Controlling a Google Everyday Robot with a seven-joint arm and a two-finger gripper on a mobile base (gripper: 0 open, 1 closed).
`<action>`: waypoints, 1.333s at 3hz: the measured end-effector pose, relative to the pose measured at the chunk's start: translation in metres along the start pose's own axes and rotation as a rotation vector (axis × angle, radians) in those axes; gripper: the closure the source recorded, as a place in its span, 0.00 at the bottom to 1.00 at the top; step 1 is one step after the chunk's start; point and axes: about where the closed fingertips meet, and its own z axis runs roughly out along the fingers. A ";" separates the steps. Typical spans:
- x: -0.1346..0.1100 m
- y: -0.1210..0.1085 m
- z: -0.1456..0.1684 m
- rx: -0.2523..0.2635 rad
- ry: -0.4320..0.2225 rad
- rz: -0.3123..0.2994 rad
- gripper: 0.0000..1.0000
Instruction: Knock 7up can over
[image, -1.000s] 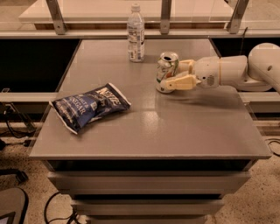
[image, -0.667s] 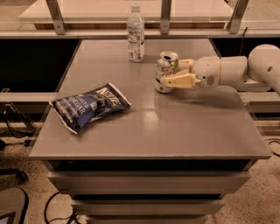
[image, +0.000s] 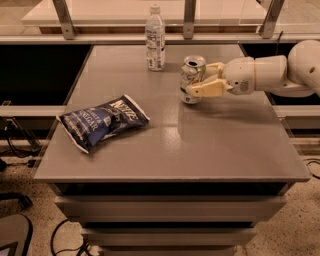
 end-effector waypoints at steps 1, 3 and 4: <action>-0.011 0.000 -0.009 -0.027 0.132 -0.079 1.00; -0.016 0.006 -0.024 -0.074 0.483 -0.244 1.00; -0.015 0.007 -0.031 -0.062 0.629 -0.295 1.00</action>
Offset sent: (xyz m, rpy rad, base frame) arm -0.0129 -0.0321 0.0327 -0.6184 -0.1030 0.1324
